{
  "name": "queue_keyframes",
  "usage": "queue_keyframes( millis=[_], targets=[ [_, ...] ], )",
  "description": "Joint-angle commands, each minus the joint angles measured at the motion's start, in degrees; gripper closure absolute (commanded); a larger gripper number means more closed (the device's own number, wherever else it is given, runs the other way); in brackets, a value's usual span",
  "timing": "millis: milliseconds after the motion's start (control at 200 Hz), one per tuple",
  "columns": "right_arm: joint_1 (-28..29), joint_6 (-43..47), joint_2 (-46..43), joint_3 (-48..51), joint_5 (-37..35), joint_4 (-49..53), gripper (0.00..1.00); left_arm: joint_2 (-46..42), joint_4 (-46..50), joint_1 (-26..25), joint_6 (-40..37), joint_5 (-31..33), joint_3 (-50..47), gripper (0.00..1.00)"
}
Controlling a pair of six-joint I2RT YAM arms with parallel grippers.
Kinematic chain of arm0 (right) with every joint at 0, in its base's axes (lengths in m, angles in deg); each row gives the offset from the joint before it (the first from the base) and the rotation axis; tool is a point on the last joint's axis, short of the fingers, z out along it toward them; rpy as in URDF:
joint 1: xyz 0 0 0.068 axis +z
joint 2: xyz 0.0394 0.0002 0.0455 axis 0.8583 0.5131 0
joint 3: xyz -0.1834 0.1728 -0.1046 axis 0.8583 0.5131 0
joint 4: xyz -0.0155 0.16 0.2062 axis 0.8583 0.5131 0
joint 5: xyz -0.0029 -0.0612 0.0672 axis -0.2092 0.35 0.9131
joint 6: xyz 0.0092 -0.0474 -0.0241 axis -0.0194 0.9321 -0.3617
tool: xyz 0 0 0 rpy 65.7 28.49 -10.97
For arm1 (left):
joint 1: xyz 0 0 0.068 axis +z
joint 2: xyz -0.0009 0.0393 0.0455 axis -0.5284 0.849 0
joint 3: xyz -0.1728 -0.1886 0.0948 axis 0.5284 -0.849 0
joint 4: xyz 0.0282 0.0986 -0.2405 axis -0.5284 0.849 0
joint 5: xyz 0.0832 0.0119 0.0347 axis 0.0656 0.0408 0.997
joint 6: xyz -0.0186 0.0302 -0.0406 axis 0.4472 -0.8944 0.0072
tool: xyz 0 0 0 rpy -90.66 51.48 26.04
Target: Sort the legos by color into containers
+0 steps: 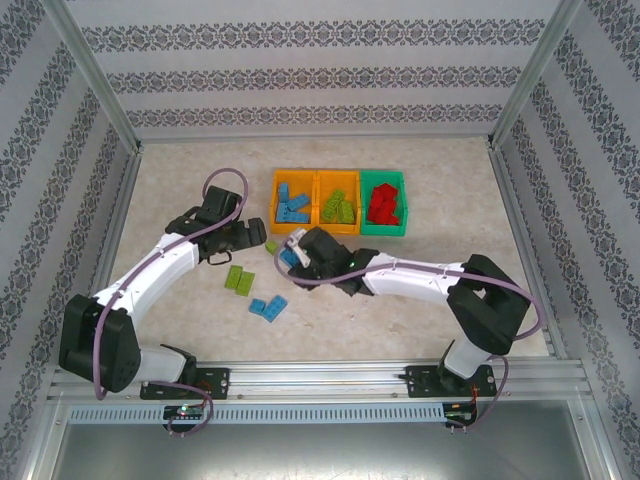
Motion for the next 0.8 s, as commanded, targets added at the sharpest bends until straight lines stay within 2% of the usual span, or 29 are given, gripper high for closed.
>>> queue_keyframes(
  millis=[0, 270, 605, 734, 794],
  targets=[
    [-4.18, -4.30, 1.46, -5.51, 2.31, 0.78, 0.73, -1.67, 1.30, 0.78, -1.44, 1.04, -1.64, 0.00],
    [-12.68, -14.61, 11.60, -19.18, 7.08, 4.89, 0.73, -0.57, 0.16, 0.80, 0.55, -1.13, -3.80, 0.00],
    [-16.97, -22.03, 20.75, -28.98, 11.39, 6.29, 0.70, 0.67, -1.05, 0.78, 0.89, -3.49, -4.82, 0.00],
    [-17.57, -23.52, 22.63, -31.18, 11.76, 7.37, 0.64, 2.31, -2.19, 0.80, 1.41, -5.67, -4.97, 0.00],
    [-17.77, -24.18, 23.41, -32.16, 11.75, 8.41, 0.55, 3.34, -2.79, 0.72, 1.75, -7.00, -5.01, 0.00]
  ],
)
